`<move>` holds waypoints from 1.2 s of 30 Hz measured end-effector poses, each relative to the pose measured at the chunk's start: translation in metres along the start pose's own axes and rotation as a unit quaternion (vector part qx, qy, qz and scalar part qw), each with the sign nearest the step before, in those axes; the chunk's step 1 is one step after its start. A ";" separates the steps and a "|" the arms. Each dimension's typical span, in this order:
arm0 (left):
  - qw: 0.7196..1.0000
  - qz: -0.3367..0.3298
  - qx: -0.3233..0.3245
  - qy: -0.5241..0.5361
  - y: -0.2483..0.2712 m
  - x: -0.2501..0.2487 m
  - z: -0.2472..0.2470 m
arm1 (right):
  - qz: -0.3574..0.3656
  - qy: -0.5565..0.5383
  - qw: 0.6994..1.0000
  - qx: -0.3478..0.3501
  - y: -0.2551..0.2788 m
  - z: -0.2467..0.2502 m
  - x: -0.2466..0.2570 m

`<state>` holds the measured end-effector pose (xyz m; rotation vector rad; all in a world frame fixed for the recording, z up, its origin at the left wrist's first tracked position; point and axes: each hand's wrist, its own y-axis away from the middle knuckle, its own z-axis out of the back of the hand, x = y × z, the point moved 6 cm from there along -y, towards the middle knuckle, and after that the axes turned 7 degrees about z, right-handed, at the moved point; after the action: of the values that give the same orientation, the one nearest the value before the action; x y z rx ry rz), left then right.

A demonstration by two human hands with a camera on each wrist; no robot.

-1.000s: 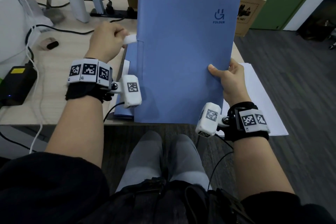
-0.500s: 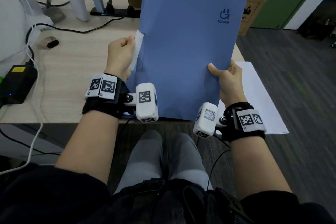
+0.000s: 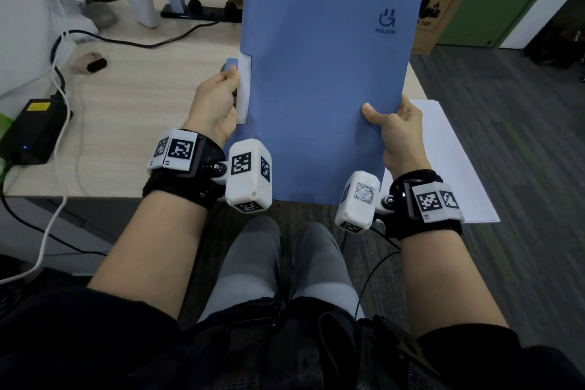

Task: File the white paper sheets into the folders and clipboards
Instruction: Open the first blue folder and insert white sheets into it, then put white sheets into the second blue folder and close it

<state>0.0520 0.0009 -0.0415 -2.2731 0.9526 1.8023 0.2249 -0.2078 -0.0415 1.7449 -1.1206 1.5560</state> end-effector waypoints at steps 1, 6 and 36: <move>1.000 0.001 0.004 0.000 0.001 0.001 0.002 | -0.002 0.000 1.000 -0.001 0.001 0.000 0.001; 0.995 0.013 0.000 -0.100 0.008 0.006 0.015 | -0.031 0.018 0.999 -0.006 -0.001 -0.008 0.001; 0.915 -0.025 -0.242 -0.322 -0.108 -0.055 0.237 | -0.132 0.158 0.971 0.122 -0.060 -0.279 -0.084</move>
<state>-0.0992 0.2129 -0.0956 -1.6250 0.3515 2.7233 0.1314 0.0734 -0.0641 1.6404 -0.5366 1.7768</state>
